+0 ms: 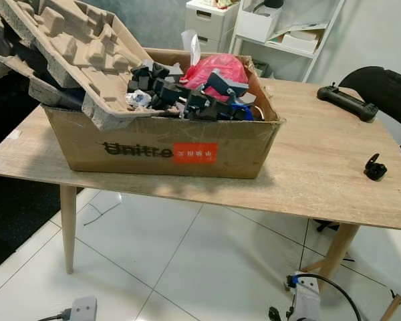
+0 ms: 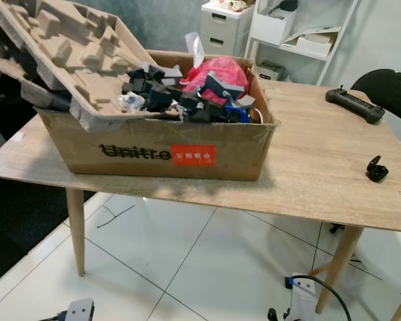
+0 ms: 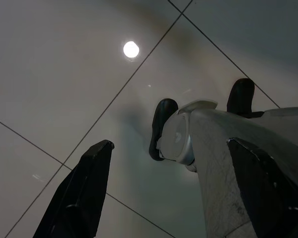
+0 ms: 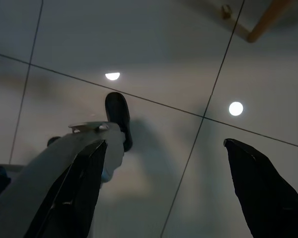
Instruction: Picking trash to rubbish bin
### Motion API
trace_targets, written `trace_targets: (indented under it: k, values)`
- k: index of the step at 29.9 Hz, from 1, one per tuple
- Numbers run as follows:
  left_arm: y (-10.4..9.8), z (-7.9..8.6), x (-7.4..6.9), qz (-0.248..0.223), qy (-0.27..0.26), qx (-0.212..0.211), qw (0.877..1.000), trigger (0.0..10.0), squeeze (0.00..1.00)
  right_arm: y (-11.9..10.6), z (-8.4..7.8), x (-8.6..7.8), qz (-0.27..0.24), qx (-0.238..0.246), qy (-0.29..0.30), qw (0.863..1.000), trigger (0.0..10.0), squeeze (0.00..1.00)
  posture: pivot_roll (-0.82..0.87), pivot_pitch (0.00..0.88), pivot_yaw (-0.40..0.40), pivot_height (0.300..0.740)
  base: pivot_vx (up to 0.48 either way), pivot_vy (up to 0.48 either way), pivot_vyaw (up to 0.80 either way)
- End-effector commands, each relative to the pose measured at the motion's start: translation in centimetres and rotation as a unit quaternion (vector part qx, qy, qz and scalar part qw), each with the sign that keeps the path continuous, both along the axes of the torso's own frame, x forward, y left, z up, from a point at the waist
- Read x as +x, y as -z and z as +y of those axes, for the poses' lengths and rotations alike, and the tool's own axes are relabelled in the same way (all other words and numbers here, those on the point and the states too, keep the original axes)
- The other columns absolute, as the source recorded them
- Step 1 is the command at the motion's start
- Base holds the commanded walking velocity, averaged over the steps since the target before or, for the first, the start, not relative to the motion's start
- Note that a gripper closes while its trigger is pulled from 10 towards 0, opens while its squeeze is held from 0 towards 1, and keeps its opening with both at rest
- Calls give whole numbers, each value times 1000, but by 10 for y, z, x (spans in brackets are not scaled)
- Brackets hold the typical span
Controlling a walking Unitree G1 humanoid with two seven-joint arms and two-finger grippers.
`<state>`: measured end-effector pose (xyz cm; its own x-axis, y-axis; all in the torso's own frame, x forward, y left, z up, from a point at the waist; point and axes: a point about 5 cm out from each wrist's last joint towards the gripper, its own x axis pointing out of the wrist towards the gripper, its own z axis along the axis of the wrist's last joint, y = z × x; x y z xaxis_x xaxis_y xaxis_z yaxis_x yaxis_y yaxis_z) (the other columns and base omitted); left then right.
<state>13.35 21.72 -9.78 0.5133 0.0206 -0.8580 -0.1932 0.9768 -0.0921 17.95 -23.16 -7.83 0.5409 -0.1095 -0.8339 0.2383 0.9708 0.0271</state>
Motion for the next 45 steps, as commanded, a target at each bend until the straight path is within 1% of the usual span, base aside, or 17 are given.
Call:
trace_targets:
  k: [1, 3, 5, 11, 22, 28, 40, 45]
  values:
    - [4, -5, -7, 15, -2, -7, 1000, 10000, 0, 5, 0, -10, 21, -3, 1, 1000, 10000, 0, 130, 86, -52, 740, 0, 0, 0]
    - [4, -5, -7, 15, -2, -6, 1000, 10000, 0, 6, 1, -11, 24, -5, -2, 1000, 10000, 0, 129, 87, -53, 740, 0, 0, 0]
    - [4, -7, -7, 18, 10, -4, 1000, 10000, 0, 8, 4, -14, 38, -19, -27, 999, 10000, 0, 132, 86, -54, 740, 0, 0, 0]
    - [5, -9, -8, 24, 17, -8, 1000, 10000, 0, 9, 5, -16, 49, -28, -37, 998, 10000, 0, 133, 84, -56, 740, 0, 0, 0]
    - [6, -11, -10, 33, 27, -11, 999, 10000, 0, 8, 8, -11, 48, -35, -52, 997, 10000, 0, 151, 66, -57, 740, 0, 0, 0]
    - [6, -11, -10, 31, 25, -11, 999, 10000, 0, 8, 8, -12, 52, -39, -59, 996, 10000, 0, 162, 70, -70, 740, -259, 0, 0]
    - [7, -14, -13, 34, 24, -15, 999, 10000, 0, 9, 8, -13, 54, -37, -57, 996, 10000, 0, 158, 77, -61, 740, -340, 0, 0]
    - [6, -13, -10, 30, 27, -14, 999, 10000, 0, 10, 10, -15, 55, -32, -53, 997, 10000, 0, 155, 78, -55, 740, -340, 0, 0]
